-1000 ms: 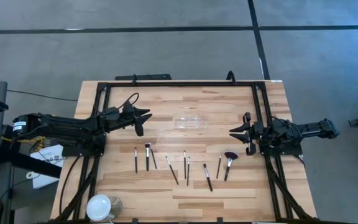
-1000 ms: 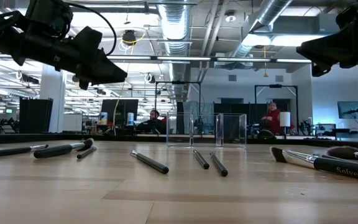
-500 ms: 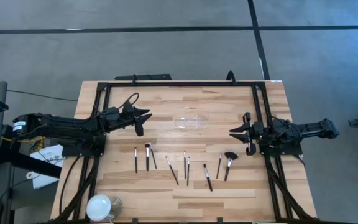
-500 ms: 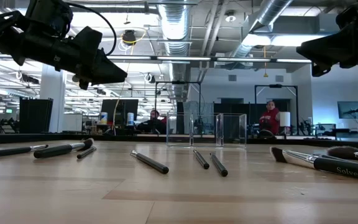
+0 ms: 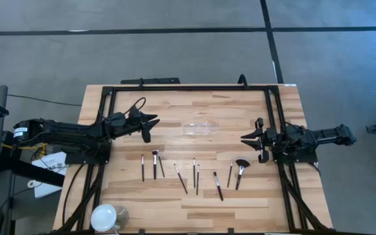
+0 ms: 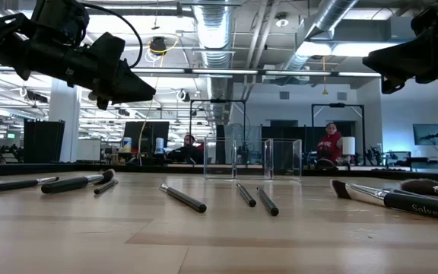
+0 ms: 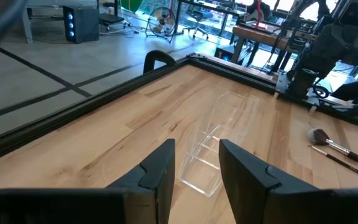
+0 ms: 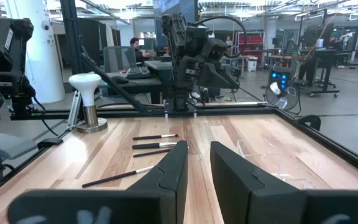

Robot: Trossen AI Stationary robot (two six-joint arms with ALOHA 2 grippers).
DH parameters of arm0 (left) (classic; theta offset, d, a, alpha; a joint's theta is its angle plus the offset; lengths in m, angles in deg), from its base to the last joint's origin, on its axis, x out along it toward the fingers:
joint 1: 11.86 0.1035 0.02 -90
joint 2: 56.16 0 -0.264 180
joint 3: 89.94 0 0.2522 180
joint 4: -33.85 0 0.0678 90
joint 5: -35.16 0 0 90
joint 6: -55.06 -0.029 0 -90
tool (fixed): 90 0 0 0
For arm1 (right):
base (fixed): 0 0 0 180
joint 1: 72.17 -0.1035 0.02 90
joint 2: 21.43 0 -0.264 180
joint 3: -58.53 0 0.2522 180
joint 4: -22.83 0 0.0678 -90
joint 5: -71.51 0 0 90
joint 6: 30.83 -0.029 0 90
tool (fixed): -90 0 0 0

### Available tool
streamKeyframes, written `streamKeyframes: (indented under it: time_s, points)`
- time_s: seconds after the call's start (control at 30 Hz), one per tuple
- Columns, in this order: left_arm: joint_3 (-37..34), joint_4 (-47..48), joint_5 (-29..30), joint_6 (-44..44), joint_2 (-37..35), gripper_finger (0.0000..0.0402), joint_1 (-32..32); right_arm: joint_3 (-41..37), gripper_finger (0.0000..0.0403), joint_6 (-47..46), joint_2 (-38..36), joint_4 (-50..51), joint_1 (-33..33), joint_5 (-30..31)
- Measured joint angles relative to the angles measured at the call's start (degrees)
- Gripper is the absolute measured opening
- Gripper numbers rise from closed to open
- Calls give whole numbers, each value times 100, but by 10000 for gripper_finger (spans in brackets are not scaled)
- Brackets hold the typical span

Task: Put items in baskets/containers
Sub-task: Put the highlighter brush into the left section of the transparent organizer

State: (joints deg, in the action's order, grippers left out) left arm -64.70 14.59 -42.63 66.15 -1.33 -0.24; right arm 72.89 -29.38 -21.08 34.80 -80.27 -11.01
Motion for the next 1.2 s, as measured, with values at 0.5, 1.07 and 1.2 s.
streamKeyframes:
  time_s: [0.5, 1.07, 1.2]
  points:
    - [0, 109, -274, 405, -2, 121, -120, 0, 60, -33, -1, -44, 98, 173]
    - [0, 42, -261, -16, -2, 121, -155, 111, 60, -937, 1, -1537, 115, 698]
    - [0, 5, -262, -13, -2, 121, -155, 274, 60, -1463, 188, -1462, 25, 1101]
